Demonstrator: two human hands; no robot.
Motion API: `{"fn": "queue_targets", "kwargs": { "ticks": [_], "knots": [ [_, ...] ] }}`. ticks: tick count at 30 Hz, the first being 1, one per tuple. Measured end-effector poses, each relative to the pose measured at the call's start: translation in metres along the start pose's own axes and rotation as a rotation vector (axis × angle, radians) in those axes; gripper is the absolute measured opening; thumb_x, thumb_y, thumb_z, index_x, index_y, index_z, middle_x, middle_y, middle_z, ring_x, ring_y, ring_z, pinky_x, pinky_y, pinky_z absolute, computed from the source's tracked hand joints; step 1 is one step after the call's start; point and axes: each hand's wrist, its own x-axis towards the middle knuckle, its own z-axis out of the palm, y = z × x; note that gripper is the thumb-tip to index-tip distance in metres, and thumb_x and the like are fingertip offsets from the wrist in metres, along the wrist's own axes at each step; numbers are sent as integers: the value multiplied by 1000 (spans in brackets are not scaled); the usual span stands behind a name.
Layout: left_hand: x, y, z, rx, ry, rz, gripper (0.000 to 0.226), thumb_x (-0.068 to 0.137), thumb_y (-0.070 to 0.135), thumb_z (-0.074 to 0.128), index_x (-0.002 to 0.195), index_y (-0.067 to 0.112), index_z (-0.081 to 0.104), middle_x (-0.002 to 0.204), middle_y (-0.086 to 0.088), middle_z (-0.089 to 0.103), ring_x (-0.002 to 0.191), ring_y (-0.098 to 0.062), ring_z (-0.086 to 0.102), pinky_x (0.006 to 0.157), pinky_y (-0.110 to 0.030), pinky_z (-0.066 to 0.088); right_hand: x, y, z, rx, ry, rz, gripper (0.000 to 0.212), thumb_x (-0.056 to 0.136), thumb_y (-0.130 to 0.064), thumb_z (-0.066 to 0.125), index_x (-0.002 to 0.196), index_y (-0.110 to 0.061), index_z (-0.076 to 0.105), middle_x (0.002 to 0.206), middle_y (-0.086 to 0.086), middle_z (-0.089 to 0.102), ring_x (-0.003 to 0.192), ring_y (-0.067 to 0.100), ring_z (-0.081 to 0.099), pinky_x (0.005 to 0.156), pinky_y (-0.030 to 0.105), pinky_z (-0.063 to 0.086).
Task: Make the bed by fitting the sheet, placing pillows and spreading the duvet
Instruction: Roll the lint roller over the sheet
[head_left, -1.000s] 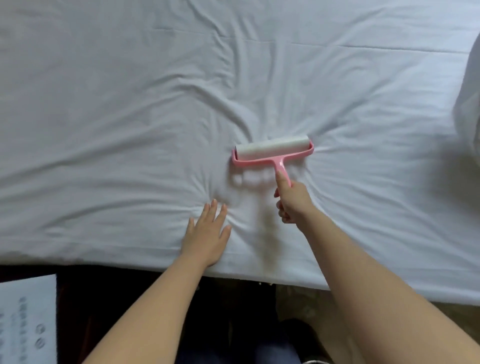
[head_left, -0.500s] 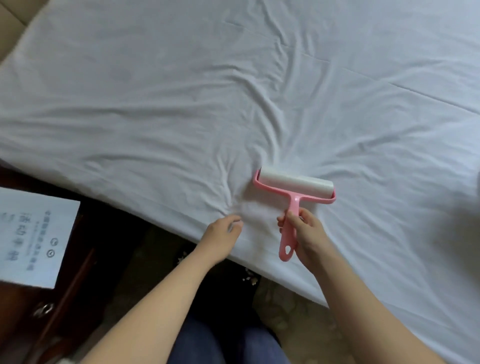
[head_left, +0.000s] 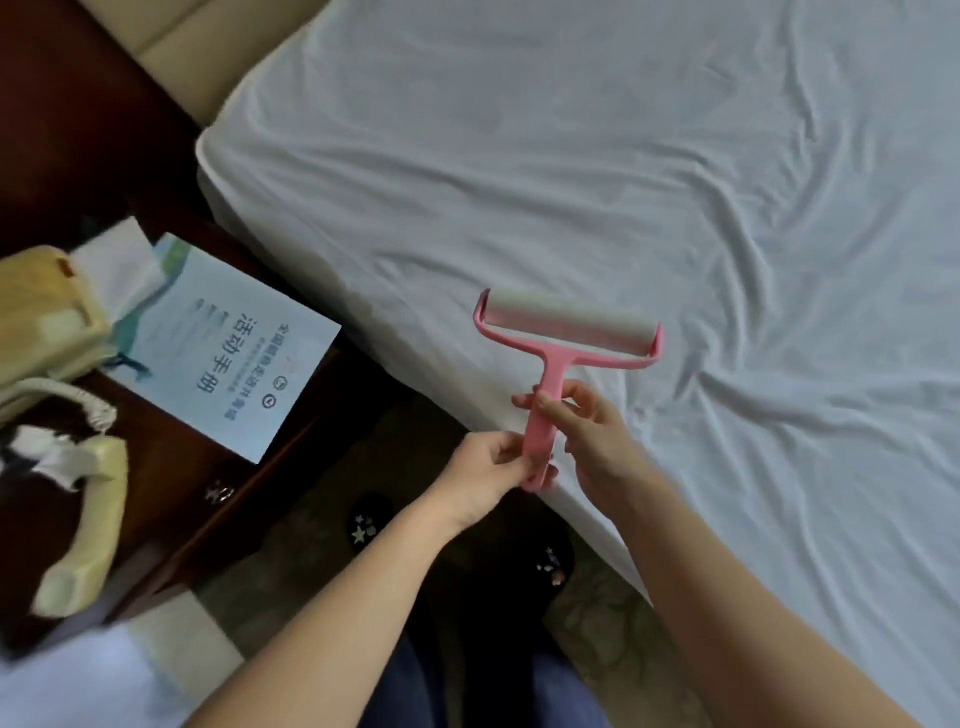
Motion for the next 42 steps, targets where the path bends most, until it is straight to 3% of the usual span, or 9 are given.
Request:
{"fn": "queue_targets", "kwargs": {
  "ticks": [3,7,13,16,22,29,31,37,42],
  "knots": [
    [-17,-11,-50,-66,110,25,20,89,29,61,99,13,69,92,-7,73,86,-11,71,71,-13,53,16,-3,56,-99,-85,-13,6,93,-14,55,94,-8,57,93,2,70,87,9,64,68,16,43],
    [-41,-32,-124,-170,212,19,21,88,24,63,98,6,67,92,-11,72,83,-14,71,73,-15,54,37,-1,138,-227,-182,-16,7,92,-14,58,93,-8,60,81,-3,66,77,7,62,69,17,45],
    [-67,-60,-234,-157,319,-23,25,91,23,59,104,3,64,93,-5,70,72,3,67,60,-5,47,70,4,260,-350,-286,16,10,91,-13,60,98,-7,65,98,4,68,91,17,65,81,30,52],
    [-71,-78,-287,-110,358,-58,25,91,29,58,98,7,67,89,0,70,71,5,63,69,-11,46,88,5,318,-522,-328,-15,16,93,-16,58,103,-6,64,97,3,65,87,16,60,72,21,50],
    [-57,-105,-350,-49,427,-116,29,89,40,58,77,15,67,82,0,69,90,-18,64,87,-33,46,121,14,385,-826,-359,-49,22,96,-20,51,109,-8,63,88,0,58,64,8,47,56,16,37],
    [-38,-125,-377,110,451,-137,26,92,37,54,84,16,67,90,-4,71,89,-20,64,79,-30,47,145,37,415,-964,-300,-61,30,94,-21,51,105,3,64,94,19,65,68,22,52,63,30,43],
    [-39,-129,-376,197,452,-166,22,92,31,53,89,15,68,94,-5,70,90,-21,63,74,-27,44,146,41,412,-1005,-296,-58,28,94,-21,51,106,1,64,83,11,62,61,15,48,57,23,38],
    [-47,-130,-368,353,539,-243,28,95,35,48,102,12,62,106,-3,66,90,-18,59,70,-26,40,139,44,394,-1074,-320,-23,23,97,-25,49,110,-11,62,109,7,65,65,10,52,52,17,39],
    [-59,-103,-365,528,563,-205,24,97,37,44,93,15,53,101,0,62,83,-14,53,66,-27,38,125,26,364,-1162,-355,-8,28,97,-29,47,116,-13,60,110,6,64,81,13,59,71,25,51]
  ]
}}
